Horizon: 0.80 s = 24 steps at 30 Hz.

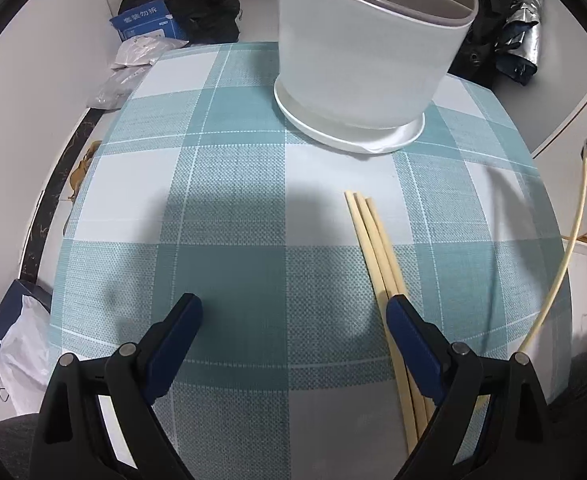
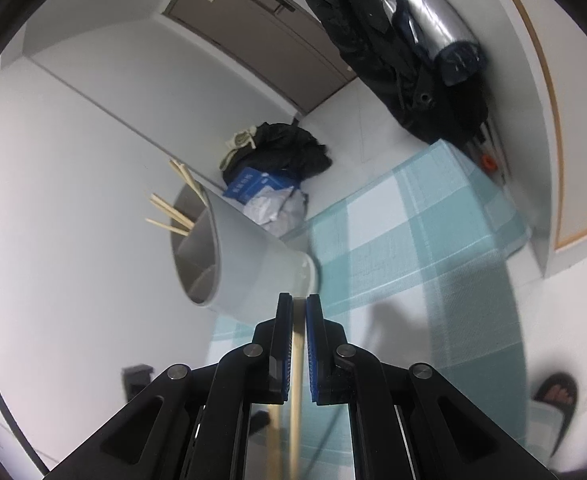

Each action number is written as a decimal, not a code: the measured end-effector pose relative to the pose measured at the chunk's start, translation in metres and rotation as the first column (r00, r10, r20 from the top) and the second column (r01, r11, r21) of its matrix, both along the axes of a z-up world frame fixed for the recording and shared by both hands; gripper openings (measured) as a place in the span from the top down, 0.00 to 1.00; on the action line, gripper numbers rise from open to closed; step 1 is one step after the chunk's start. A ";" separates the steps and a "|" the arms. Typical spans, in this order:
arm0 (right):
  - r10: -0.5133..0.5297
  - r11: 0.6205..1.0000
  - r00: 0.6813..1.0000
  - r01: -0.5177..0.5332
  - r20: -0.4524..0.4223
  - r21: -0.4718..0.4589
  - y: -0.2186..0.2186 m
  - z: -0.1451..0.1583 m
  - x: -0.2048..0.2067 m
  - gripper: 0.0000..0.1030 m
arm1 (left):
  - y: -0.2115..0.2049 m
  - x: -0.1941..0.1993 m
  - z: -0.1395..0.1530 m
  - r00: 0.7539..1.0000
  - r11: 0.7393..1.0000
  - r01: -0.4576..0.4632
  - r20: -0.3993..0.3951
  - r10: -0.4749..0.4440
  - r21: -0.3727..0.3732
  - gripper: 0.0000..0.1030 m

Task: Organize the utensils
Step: 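Lift the chopstick with the right gripper while the left gripper grasps another chopstick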

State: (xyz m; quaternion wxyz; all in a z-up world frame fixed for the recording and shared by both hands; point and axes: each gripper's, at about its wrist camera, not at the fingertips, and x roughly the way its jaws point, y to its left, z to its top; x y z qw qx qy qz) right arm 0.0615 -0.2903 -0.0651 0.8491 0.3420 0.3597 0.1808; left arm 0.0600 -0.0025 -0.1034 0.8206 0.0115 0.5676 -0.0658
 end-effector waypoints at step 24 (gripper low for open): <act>-0.005 1.000 0.998 0.004 0.055 0.022 -0.010 0.013 -0.011 0.94 | -0.022 0.037 0.001 0.997 0.999 -0.010 -0.076 0.013 0.044 0.67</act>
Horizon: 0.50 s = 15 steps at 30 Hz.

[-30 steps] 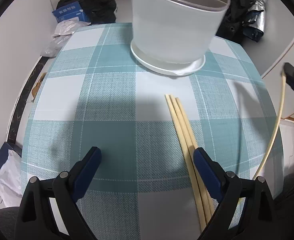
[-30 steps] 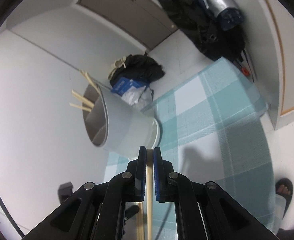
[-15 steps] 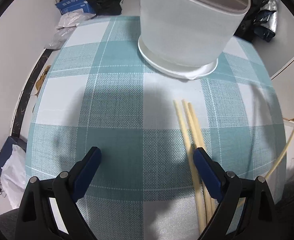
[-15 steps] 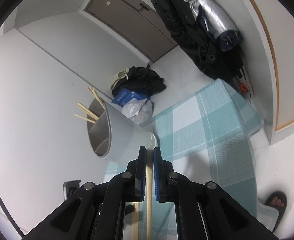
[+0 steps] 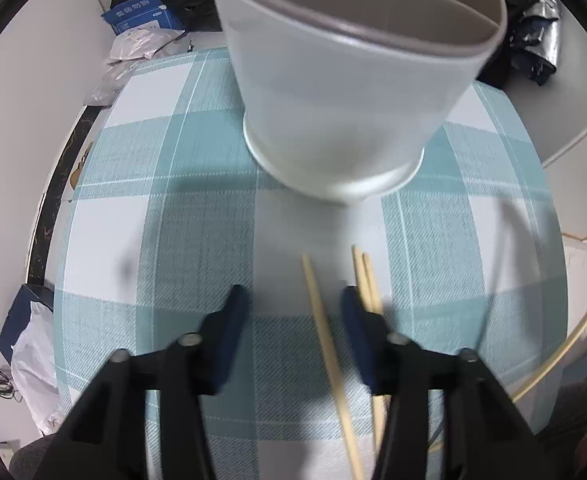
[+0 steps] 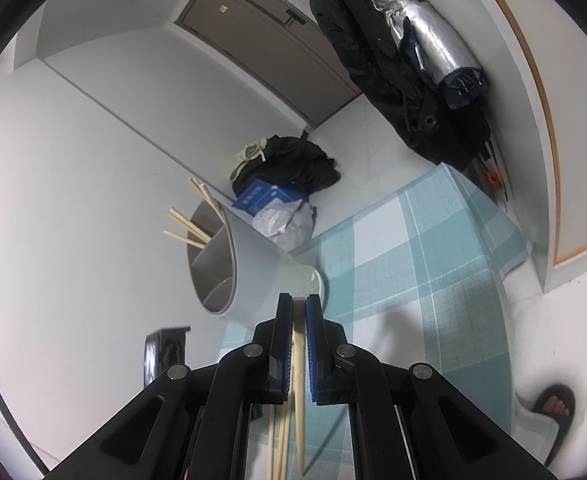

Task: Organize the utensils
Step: 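Lift the chopstick with the right gripper while the left gripper grasps another chopstick, then carry both chopsticks over the utensil holder and lower them into it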

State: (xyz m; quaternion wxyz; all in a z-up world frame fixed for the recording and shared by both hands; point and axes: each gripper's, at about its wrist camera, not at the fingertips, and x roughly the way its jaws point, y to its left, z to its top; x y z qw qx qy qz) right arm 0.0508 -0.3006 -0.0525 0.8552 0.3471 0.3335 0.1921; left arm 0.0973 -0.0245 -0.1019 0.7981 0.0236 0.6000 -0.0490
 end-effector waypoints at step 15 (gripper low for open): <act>-0.007 0.997 1.000 0.009 0.024 -0.080 0.011 0.004 -0.008 0.94 | 0.009 -0.002 0.021 0.996 0.996 -0.006 0.086 0.013 -0.086 1.00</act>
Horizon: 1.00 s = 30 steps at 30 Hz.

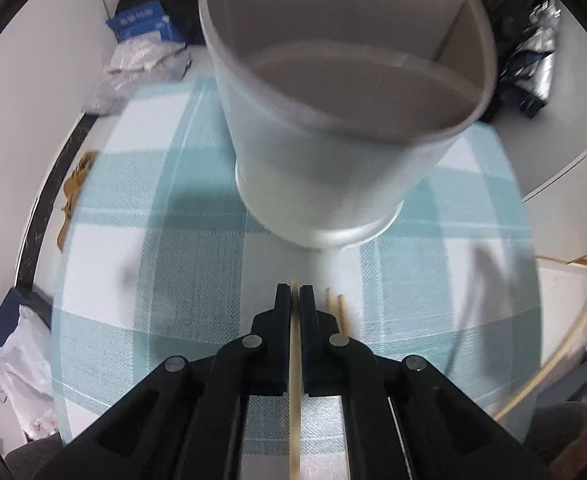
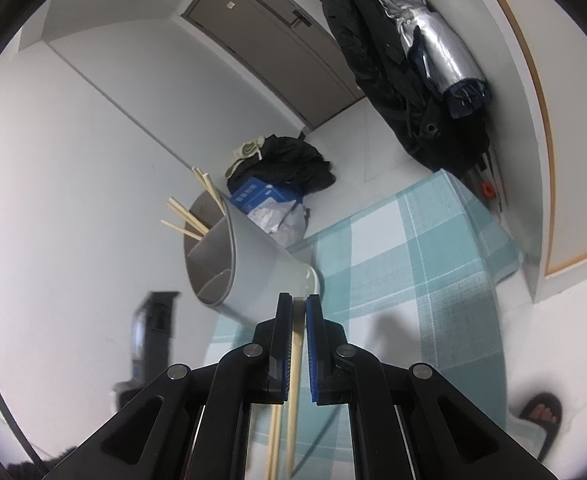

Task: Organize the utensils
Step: 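Carry both chopsticks over the utensil holder and lower them into it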

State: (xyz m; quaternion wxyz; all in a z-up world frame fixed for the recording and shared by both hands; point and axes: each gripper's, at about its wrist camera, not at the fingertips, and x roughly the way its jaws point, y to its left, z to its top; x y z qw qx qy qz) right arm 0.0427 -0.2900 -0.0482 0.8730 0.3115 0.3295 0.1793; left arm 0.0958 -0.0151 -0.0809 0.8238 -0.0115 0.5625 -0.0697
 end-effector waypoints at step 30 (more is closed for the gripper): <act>0.065 0.932 0.976 0.017 0.210 -0.363 0.099 0.067 -0.054 0.95 | 0.009 -0.081 0.113 0.904 0.980 0.150 0.420 -0.082 -0.132 1.00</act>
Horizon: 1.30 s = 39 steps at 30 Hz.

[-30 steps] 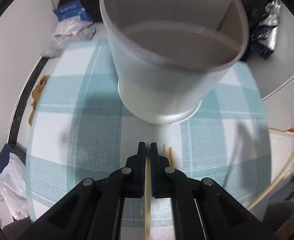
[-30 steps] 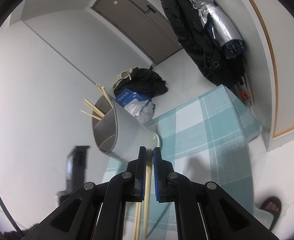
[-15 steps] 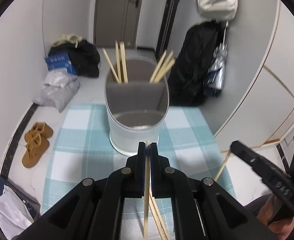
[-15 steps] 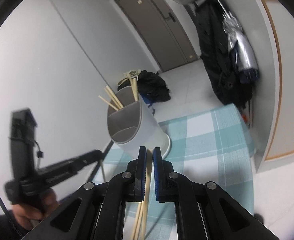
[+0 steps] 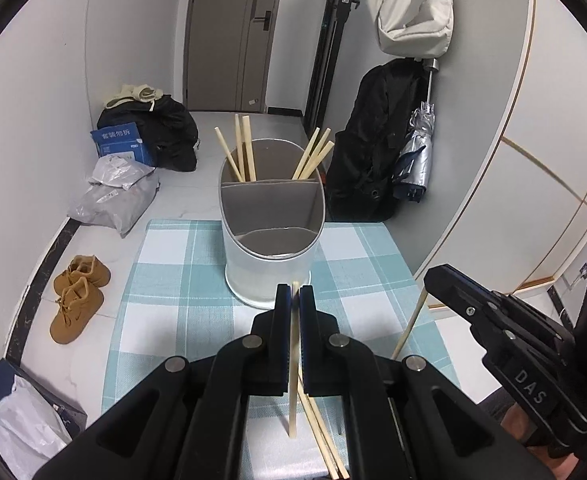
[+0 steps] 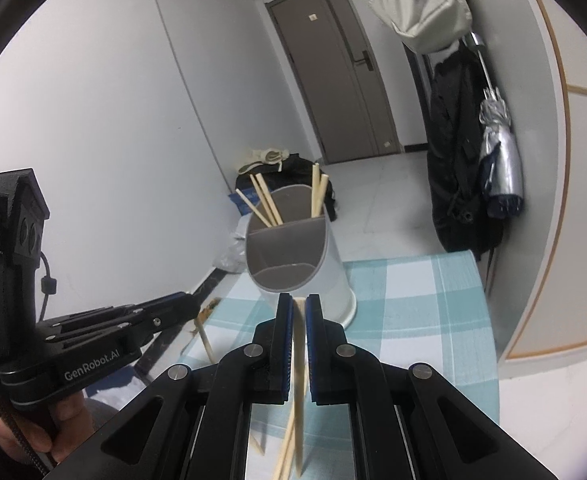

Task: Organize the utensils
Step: 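Carry both chopsticks over the utensil holder and lower them into it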

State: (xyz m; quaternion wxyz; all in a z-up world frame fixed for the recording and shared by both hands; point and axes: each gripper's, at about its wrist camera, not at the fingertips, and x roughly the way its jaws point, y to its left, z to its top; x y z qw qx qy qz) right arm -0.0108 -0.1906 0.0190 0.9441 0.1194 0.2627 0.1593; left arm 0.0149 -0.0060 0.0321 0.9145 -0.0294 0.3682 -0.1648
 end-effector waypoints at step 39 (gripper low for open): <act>-0.026 0.997 0.993 0.017 0.115 0.079 -0.012 0.104 0.083 0.94 | 0.000 0.060 0.109 0.997 0.990 0.067 0.051 -0.061 -0.123 1.00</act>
